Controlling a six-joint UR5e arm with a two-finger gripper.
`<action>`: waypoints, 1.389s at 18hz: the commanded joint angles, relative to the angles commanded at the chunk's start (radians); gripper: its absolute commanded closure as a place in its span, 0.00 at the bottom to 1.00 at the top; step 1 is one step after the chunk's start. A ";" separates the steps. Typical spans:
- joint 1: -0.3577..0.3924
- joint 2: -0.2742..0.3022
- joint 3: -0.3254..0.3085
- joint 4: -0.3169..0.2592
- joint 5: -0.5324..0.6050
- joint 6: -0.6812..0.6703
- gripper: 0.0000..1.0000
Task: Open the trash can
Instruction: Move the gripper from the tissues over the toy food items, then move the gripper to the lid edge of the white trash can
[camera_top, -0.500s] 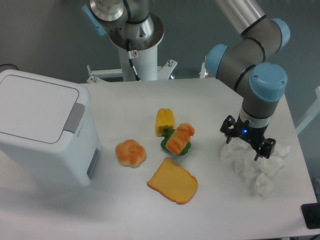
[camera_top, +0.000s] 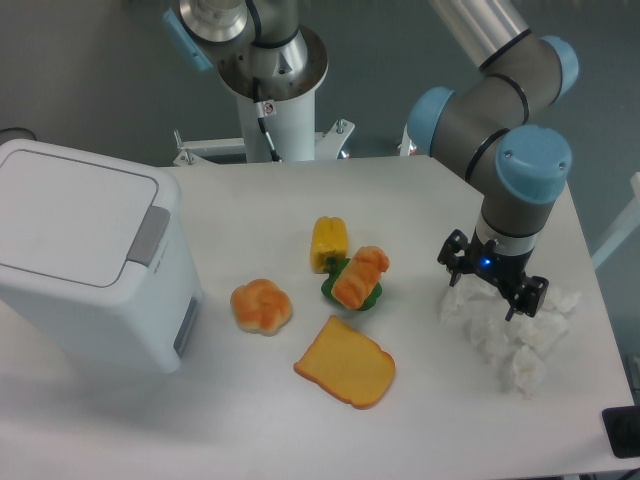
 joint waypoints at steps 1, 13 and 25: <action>-0.005 0.003 -0.006 0.000 0.002 -0.002 0.00; -0.089 0.198 -0.149 0.037 -0.098 -0.195 0.00; -0.278 0.296 -0.138 0.035 -0.139 -0.523 0.00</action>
